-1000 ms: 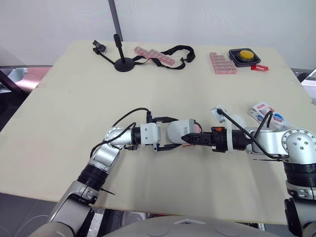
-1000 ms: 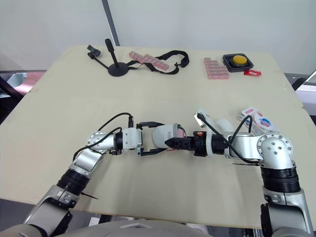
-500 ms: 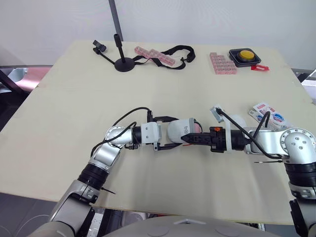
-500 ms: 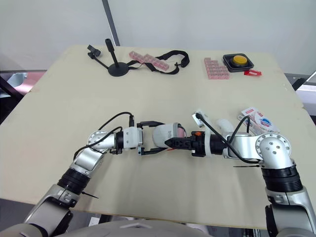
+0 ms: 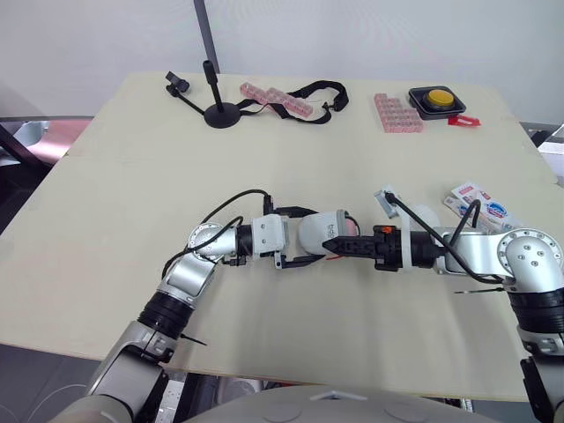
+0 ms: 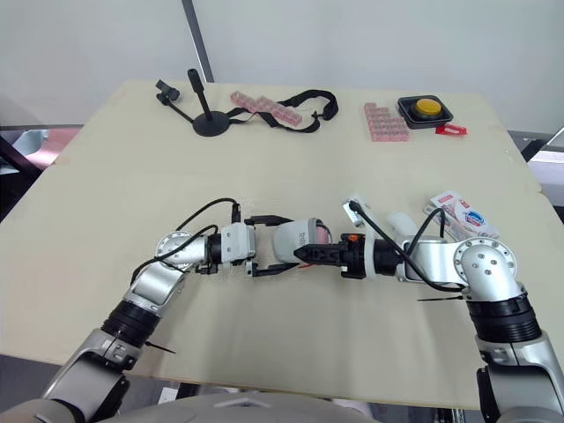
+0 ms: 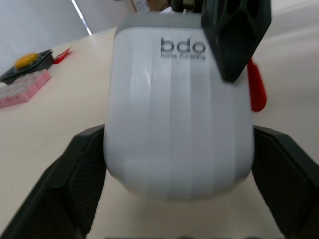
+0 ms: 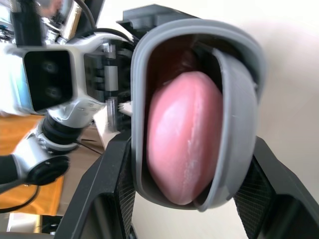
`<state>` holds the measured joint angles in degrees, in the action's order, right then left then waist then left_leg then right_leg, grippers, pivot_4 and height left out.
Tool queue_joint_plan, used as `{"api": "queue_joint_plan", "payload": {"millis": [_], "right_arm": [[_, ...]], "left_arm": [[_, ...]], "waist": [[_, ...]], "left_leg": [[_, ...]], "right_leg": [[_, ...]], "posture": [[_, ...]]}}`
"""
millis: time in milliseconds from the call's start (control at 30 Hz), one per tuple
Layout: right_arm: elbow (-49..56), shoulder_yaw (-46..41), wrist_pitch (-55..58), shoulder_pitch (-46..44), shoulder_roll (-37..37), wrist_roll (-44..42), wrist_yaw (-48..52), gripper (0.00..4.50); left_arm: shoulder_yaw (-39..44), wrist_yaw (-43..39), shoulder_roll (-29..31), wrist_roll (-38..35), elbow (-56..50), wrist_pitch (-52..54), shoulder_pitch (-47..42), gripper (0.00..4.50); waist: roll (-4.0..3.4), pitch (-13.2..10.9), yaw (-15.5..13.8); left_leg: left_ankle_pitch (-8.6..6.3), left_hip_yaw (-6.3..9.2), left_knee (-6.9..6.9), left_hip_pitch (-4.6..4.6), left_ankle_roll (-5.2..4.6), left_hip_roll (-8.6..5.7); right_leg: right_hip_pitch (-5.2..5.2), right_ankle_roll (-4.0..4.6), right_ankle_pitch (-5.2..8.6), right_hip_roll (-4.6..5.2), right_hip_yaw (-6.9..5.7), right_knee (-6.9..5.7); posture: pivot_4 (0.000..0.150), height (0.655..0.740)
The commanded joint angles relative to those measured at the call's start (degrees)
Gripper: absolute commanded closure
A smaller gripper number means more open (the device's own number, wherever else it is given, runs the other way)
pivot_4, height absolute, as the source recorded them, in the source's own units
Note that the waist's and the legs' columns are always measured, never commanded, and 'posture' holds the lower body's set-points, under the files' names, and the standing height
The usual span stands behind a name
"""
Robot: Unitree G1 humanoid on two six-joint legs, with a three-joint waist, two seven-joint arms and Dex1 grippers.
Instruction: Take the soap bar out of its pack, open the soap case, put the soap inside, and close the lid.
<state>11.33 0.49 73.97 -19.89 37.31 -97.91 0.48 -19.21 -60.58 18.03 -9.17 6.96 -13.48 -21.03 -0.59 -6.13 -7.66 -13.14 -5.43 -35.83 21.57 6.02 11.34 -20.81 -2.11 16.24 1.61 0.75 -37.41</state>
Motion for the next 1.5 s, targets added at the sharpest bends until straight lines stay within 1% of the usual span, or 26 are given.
{"api": "queue_joint_plan", "payload": {"millis": [33, 100, 233, 333, 400, 467, 533, 633, 800, 933, 1067, 1300, 1500], "right_arm": [[1.8, -0.5, -1.3, -0.8, 0.7, 0.2, 1.2, 2.42], [2.1, -0.4, -1.0, -1.3, 1.1, 1.4, 2.0, 2.42], [4.0, 0.3, -0.1, -3.0, 3.4, 7.6, 6.4, 2.42], [8.6, 4.9, -0.7, -6.1, 9.4, 19.8, 15.8, 2.42], [11.5, 9.3, -3.4, -8.4, 13.8, 28.4, 22.8, 2.42], [13.7, 13.9, -7.0, -10.8, 17.5, 36.3, 29.7, 2.42], [15.6, 16.9, -9.1, -13.4, 19.6, 41.6, 34.6, 2.42], [18.3, 20.9, -10.2, -17.3, 21.1, 46.9, 40.8, 2.42], [20.9, 27.6, -11.2, -22.9, 22.1, 56.0, 47.9, 2.42], [20.3, 29.9, -10.4, -25.3, 20.0, 59.9, 49.7, 2.42], [19.6, 32.5, -10.7, -26.6, 19.2, 64.4, 51.7, 2.42], [19.4, 34.3, -11.7, -27.0, 18.9, 69.9, 54.9, 2.42], [19.6, 34.2, -12.1, -26.8, 17.8, 72.5, 56.4, 2.42]], "left_arm": [[0.4, -2.3, 1.2, -3.5, -3.8, 5.0, -0.2, 0.00], [0.7, -3.4, 1.9, -4.7, -4.3, 7.4, -0.8, 0.00], [1.6, -6.9, 5.2, -9.3, -6.8, 18.5, -2.0, 0.00], [2.3, -8.8, 8.7, -13.2, -8.6, 30.3, -4.1, 0.00], [2.8, -9.0, 10.8, -14.8, -9.2, 37.7, -6.1, 0.00], [2.6, -8.5, 12.0, -15.1, -9.1, 42.6, -8.0, 0.00], [2.4, -7.9, 12.5, -15.0, -9.8, 45.7, -9.9, 0.00], [2.2, -7.0, 11.5, -14.9, -11.1, 48.3, -12.5, 0.00], [2.7, -5.0, 7.4, -17.6, -13.9, 52.9, -14.9, 0.00], [-0.6, -6.2, 7.0, -17.4, -17.8, 53.9, -13.7, 0.00], [-3.5, -5.7, 6.6, -16.4, -19.5, 54.4, -13.1, 0.00], [-5.2, -3.9, 5.3, -13.7, -17.1, 52.0, -13.8, 0.00], [-6.5, -2.8, 3.5, -11.0, -14.6, 48.6, -13.9, 0.00]], "waist": [[0.00, 0.0, 0.0], [0.00, 0.0, 0.1], [0.00, 0.0, 0.0], [-0.06, 0.0, 0.1], [-0.08, -0.1, 0.0], [-0.07, -0.1, 0.0], [-0.07, -0.1, 0.0], [-0.08, -0.1, 0.0], [-0.09, -0.1, -0.2], [-0.09, -0.1, 0.1], [-0.11, -0.2, 0.0], [-0.11, -0.2, 0.0], [-0.11, -0.2, 0.1]], "left_leg": [[0.00, 0.00, 0.00, 0.01, 0.00, 0.00], [0.00, 0.00, 0.00, 0.01, 0.00, 0.00], [0.00, 0.00, 0.00, 0.03, 0.00, 0.00], [0.00, 0.00, 0.01, 0.03, 0.01, -0.01], [0.00, 0.00, 0.00, 0.04, 0.01, 0.00], [-0.01, 0.01, 0.04, 0.03, 0.02, 0.03], [-0.02, -0.01, 0.04, 0.06, 0.03, 0.00], [-0.04, 0.00, 0.05, 0.10, 0.05, 0.00], [-0.05, 0.00, 0.02, 0.17, 0.06, 0.00], [-0.05, 0.00, 0.03, 0.37, 0.07, 0.01], [-0.05, 0.00, 0.03, 0.33, 0.06, 0.02], [-0.05, 0.00, -0.02, 0.31, 0.06, 0.02], [-0.05, -0.01, -0.03, 0.29, 0.06, 0.03]], "right_leg": [[0.00, 0.00, 0.00, 0.00, 0.00, 0.01], [0.00, 0.00, 0.00, -0.01, 0.01, 0.00], [-0.04, 0.00, 0.00, -0.01, -0.01, 0.01], [-0.08, 0.00, 0.00, 0.00, 0.01, 0.01], [-0.10, 0.00, 0.00, -0.03, 0.00, 0.01], [-0.05, 0.00, 0.00, -0.11, 0.00, 0.03], [-0.06, -0.01, 0.00, -0.11, 0.01, 0.05], [-0.07, -0.01, 0.00, -0.23, 0.00, 0.07], [-0.03, -0.01, 0.00, -0.30, 0.02, 0.09], [0.01, -0.01, 0.00, -0.35, 0.09, 0.07], [0.01, -0.01, 0.00, -0.36, 0.12, 0.02], [0.01, -0.01, 0.00, -0.36, 0.14, -0.03], [0.02, -0.01, 0.00, -0.39, 0.20, -0.08]], "posture": [[0.150, 0.7400], [0.150, 0.7400], [0.150, 0.7400], [0.150, 0.7400], [0.150, 0.7400], [0.150, 0.7400], [0.150, 0.7400], [0.150, 0.7400], [0.150, 0.7400], [0.150, 0.7400], [0.150, 0.7400], [0.150, 0.7400], [0.150, 0.7400]]}}
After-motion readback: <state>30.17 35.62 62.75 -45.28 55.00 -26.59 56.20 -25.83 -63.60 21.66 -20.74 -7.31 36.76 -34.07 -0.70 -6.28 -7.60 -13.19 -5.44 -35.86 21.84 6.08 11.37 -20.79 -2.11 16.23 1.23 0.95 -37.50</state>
